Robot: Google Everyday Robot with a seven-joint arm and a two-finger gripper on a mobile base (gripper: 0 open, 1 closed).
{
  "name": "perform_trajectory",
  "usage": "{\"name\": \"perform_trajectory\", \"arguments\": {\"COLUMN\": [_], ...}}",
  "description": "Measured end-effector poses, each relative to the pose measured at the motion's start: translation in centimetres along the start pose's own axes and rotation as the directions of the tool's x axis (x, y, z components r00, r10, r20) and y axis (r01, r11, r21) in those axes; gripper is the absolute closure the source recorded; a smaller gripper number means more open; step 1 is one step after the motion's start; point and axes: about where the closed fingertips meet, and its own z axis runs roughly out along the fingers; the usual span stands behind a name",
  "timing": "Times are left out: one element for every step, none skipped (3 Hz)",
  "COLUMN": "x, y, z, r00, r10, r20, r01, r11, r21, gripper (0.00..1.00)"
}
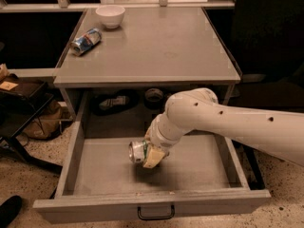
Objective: Place 7up can into top drawer
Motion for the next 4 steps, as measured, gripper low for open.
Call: {"name": "perform_trajectory", "arguments": {"x": [0.54,0.53,0.53,0.53], "y": [-1.18,-1.18,-1.18,-1.18], "z": [5.35,5.35,5.35,5.35], "r00": [0.997,0.997,0.997,0.997], "r10": [0.053,0.053,0.053,0.053], "r20": [0.047,0.047,0.047,0.047], "r01": [-0.055,-0.055,-0.055,-0.055], "r11": [0.9978,0.9978,0.9978,0.9978], "r21": [0.037,0.037,0.037,0.037], "gripper": [1.00,1.00,0.81,0.58]}}
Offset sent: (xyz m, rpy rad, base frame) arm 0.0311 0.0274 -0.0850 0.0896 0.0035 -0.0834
